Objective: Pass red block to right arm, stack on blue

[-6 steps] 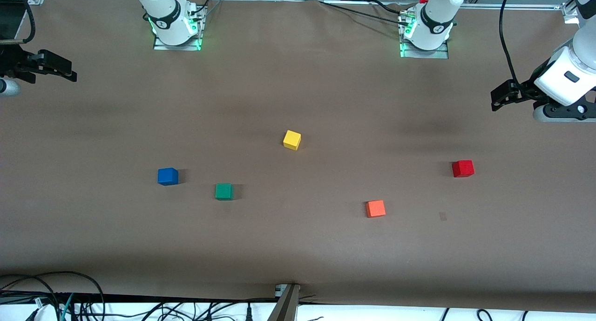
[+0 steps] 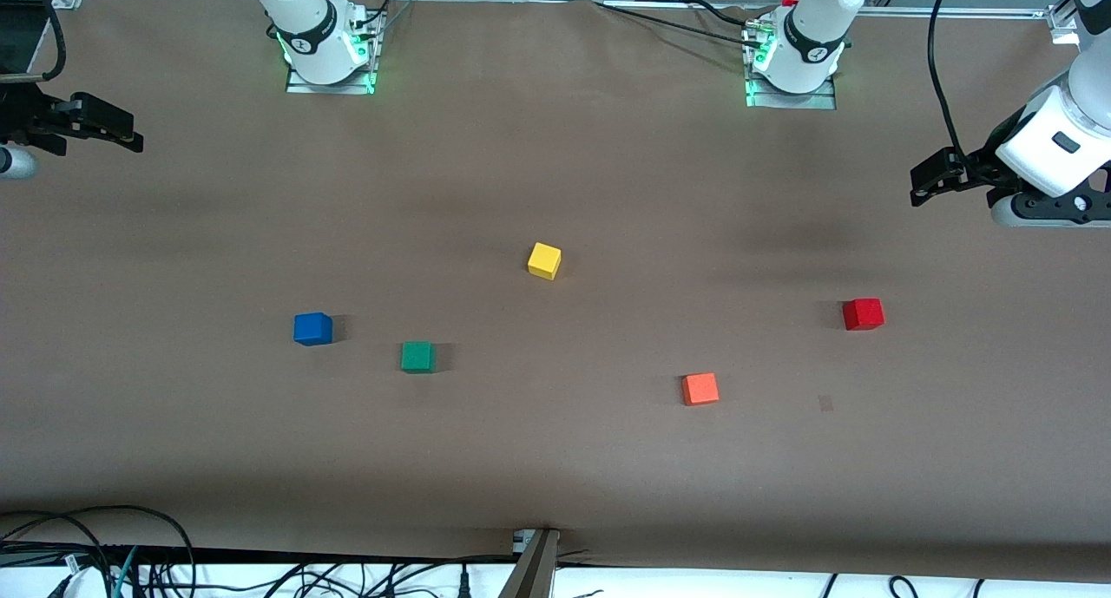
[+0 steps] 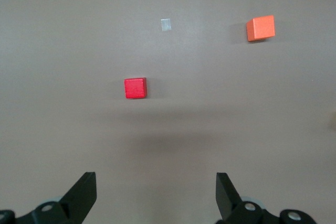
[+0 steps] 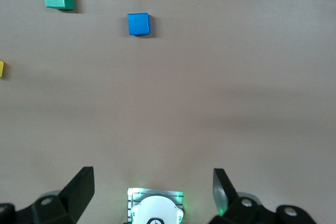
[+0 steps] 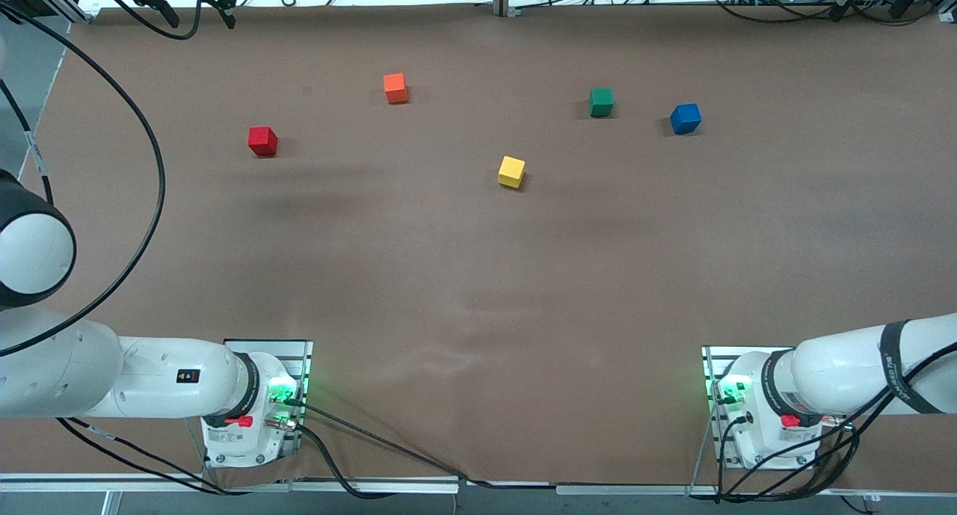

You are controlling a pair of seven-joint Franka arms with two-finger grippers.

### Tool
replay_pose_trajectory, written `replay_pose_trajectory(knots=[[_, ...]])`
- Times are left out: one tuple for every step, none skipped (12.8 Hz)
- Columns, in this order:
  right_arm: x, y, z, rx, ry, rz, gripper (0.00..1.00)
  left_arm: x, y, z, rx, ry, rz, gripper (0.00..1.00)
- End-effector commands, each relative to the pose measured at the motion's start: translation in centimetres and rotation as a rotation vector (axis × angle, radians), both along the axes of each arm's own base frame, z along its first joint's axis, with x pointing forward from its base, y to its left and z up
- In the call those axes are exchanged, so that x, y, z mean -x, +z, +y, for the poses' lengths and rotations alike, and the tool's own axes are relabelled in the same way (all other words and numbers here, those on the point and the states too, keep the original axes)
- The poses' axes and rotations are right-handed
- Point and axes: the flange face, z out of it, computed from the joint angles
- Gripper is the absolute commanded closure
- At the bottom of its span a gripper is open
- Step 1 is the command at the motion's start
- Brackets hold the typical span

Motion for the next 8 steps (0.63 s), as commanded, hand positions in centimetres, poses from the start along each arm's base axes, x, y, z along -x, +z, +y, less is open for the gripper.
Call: replay_pose_trajectory(knots=[[-0.04,0.44,-0.26,-0.007,0.009,-0.009,0.0,-0.43,0.22,0.53,0.03,0.012,0.011,0.0],[-0.04,0.44,-0.26,-0.007,0.009,-0.009,0.0,-0.43,0.2,0.8,0.028,0.017,0.012,0.0],[-0.04,0.44,-0.25,-0.008,0.009,-0.009,0.0,-0.39,0.18,0.67,0.017,0.018,0.015,0.0],[-0.04,0.44,-0.25,-0.008,0.009,-0.009,0.0,-0.35,0.17,0.23,0.011,0.014,0.016,0.0],[-0.04,0.44,-0.25,-0.008,0.009,-0.009,0.0,-0.35,0.24,0.14,0.011,0.013,0.015,0.0],[-0.04,0.44,-0.26,-0.007,0.009,-0.009,0.0,-0.36,0.24,0.31,0.011,0.016,0.014,0.0],[-0.02,0.43,-0.26,-0.007,0.009,-0.007,0.0,-0.34,0.21,0.65,0.011,0.022,0.017,0.0],[-0.02,0.43,-0.26,-0.007,0.009,-0.007,0.0,-0.34,0.14,0.74,0.011,0.024,0.019,0.0]])
